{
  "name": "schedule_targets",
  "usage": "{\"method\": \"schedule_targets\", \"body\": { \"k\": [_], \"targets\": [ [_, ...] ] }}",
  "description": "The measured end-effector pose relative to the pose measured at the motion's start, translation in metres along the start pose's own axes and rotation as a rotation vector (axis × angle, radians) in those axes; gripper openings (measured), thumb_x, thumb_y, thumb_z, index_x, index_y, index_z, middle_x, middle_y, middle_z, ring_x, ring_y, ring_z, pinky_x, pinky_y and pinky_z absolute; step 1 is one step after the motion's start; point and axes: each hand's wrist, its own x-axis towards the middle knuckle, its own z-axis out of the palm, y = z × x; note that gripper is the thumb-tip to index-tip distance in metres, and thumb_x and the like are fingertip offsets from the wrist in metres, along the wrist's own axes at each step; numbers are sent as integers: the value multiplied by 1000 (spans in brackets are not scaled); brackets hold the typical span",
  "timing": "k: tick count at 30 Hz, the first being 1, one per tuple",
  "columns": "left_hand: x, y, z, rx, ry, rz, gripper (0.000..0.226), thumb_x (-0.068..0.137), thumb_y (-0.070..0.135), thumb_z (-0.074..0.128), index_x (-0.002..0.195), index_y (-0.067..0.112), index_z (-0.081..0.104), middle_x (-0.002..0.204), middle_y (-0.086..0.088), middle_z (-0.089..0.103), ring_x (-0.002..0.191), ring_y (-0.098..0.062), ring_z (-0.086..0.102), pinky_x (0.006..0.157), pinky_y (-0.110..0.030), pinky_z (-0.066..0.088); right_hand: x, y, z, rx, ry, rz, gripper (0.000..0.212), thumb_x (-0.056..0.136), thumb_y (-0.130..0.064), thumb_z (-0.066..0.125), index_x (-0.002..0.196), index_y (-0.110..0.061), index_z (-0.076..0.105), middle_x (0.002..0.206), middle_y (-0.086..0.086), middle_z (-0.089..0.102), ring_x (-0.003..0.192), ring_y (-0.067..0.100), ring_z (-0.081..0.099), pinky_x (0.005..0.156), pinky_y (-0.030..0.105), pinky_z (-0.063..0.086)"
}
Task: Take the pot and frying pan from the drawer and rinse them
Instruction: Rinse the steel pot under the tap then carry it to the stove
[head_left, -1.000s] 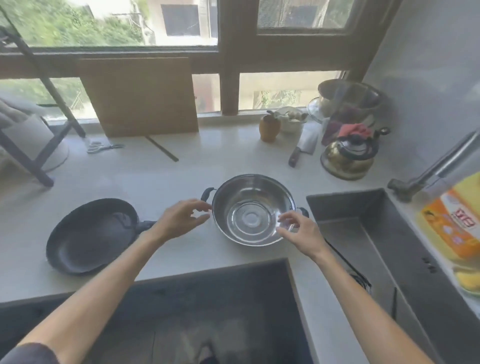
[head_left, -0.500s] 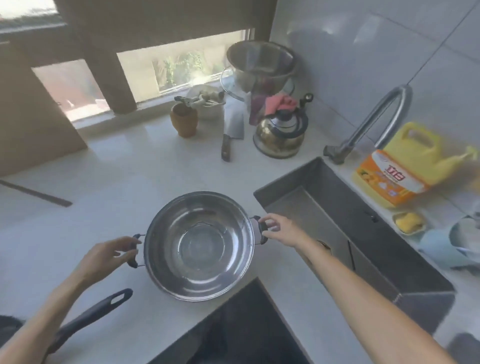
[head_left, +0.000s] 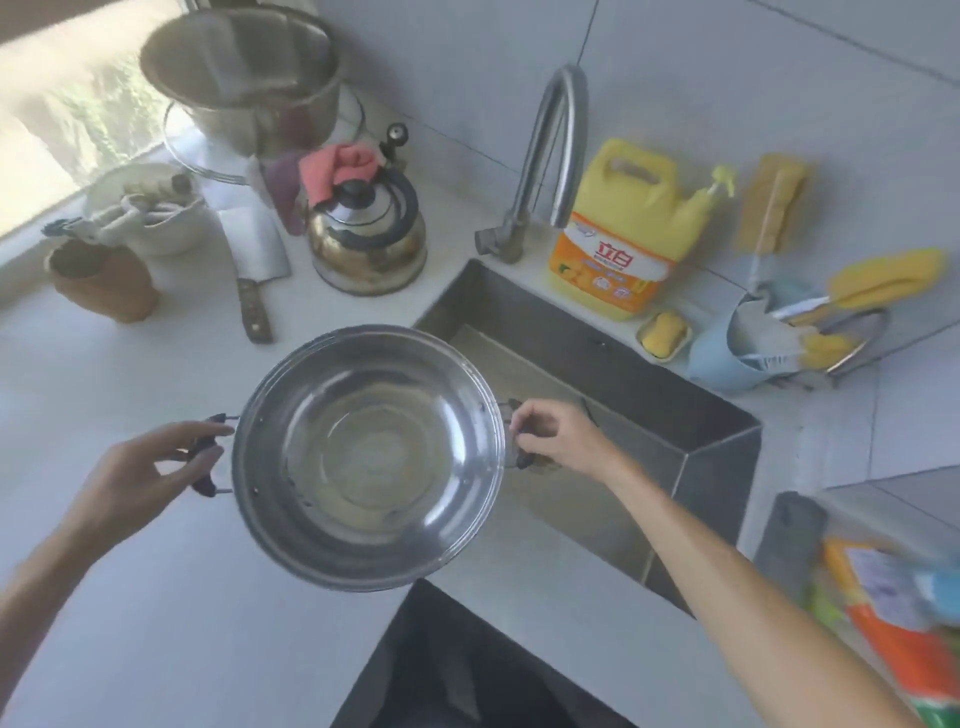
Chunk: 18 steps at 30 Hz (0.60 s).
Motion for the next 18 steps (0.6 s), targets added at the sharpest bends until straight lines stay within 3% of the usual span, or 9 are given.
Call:
{"method": "schedule_targets", "body": {
  "k": [3, 6, 9, 11, 14, 15, 18],
  "targets": [
    [55, 58, 37, 50, -101, 160, 35, 86, 7, 64, 89, 42, 67, 61, 6, 71, 68, 4, 67, 84, -27, 47, -22, 30, -50, 28, 159, 29, 16, 81, -3, 64, 78, -18, 63, 84, 0, 66, 78, 9, 62, 76, 16, 46],
    [94, 103, 78, 115, -173, 317, 45, 85, 9, 66, 87, 53, 62, 66, 15, 71, 72, 0, 69, 84, -34, 52, -34, 67, -91, 73, 235, 69, 14, 80, -5, 66, 79, -19, 64, 84, 7, 69, 76, 14, 64, 78, 21, 48],
    [124, 137, 121, 217, -210, 357, 47, 83, 14, 68, 84, 60, 59, 74, 34, 64, 76, -12, 66, 78, -27, 52, -35, 103, -113, 66, 292, 119, 11, 79, -5, 68, 83, -15, 65, 90, 11, 69, 75, 14, 59, 69, 7, 41],
    [142, 144, 149, 258, -263, 327, 40, 84, 19, 68, 81, 57, 60, 70, 22, 63, 77, -16, 63, 79, -31, 51, -28, 130, -117, 64, 311, 158, 13, 77, -6, 69, 83, -17, 65, 92, 13, 68, 76, 14, 57, 65, 5, 38],
    [168, 137, 190, 305, -336, 299, 41, 85, 25, 65, 77, 63, 53, 72, 6, 64, 68, -3, 61, 74, -19, 47, -12, 172, -113, 84, 316, 238, 16, 77, -3, 69, 87, -14, 65, 92, 11, 68, 71, 5, 56, 63, 0, 38],
    [176, 134, 202, 307, -351, 287, 38, 86, 25, 64, 78, 61, 53, 68, 6, 64, 65, 2, 61, 69, -9, 43, -5, 185, -109, 87, 306, 262, 17, 77, -1, 69, 88, -13, 65, 91, 10, 66, 68, -1, 56, 63, -1, 38],
    [198, 123, 237, 325, -375, 283, 36, 88, 21, 63, 85, 55, 54, 61, 9, 62, 61, 11, 57, 60, -6, 39, 16, 225, -96, 103, 291, 323, 19, 78, 2, 66, 90, -12, 64, 86, 8, 62, 61, -7, 57, 62, 3, 43]
  ]
}}
